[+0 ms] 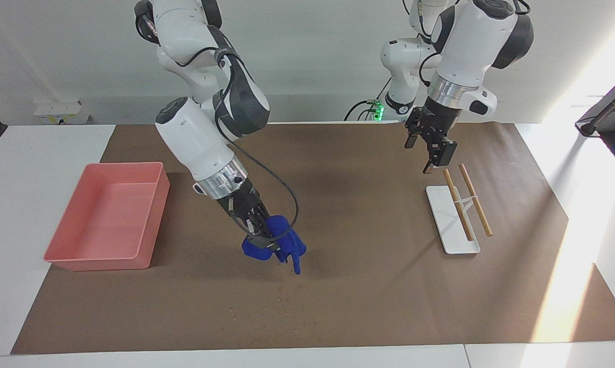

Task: Wipe water with towel using both arms
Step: 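Drag the towel with the right gripper along the water streak toward the robot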

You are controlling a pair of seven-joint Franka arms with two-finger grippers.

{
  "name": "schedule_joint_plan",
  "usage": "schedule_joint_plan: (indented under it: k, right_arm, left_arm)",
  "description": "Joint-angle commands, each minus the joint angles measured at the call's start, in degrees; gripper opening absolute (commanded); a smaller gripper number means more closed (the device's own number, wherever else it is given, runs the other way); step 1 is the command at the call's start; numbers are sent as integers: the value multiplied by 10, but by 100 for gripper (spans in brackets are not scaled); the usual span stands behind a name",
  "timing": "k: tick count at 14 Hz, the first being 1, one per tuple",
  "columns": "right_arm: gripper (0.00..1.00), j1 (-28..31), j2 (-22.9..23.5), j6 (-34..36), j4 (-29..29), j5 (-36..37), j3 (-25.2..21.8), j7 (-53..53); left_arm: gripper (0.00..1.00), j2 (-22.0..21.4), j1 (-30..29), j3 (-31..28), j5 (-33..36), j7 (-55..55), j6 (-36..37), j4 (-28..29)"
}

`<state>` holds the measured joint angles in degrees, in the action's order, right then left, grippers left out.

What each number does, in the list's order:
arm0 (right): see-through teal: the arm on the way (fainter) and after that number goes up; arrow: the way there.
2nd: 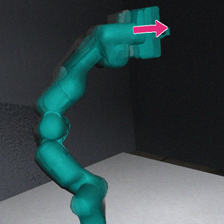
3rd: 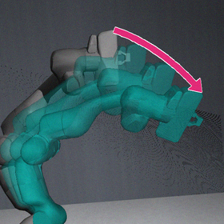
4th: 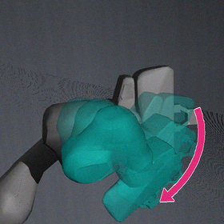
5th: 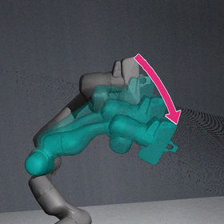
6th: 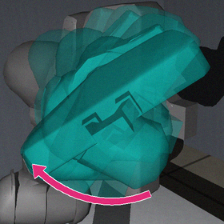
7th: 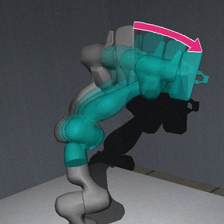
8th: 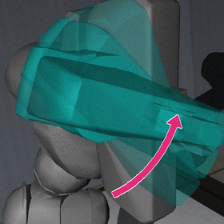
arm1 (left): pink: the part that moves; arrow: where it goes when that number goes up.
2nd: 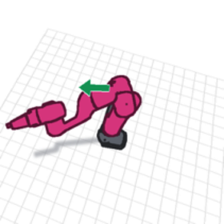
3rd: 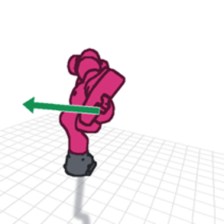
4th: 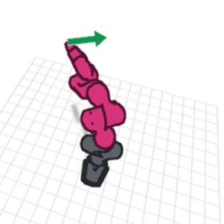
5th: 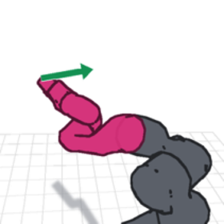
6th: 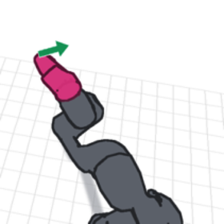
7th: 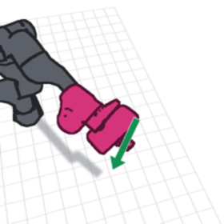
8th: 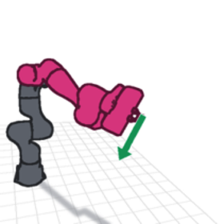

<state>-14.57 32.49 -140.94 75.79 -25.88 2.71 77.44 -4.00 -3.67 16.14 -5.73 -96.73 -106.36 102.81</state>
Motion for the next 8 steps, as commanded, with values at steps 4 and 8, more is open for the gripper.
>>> schedule_joint_plan:
  k: [4,8]
  right_arm:
    - [0,5,141,-90,-123,7,7,-171]
    - [0,-18,153,-171,-70,13,6,-229]
  left_arm:
    - [100,-32,-108,3,0,379,91,20]
    - [100,-38,-185,0,4,662,133,20]
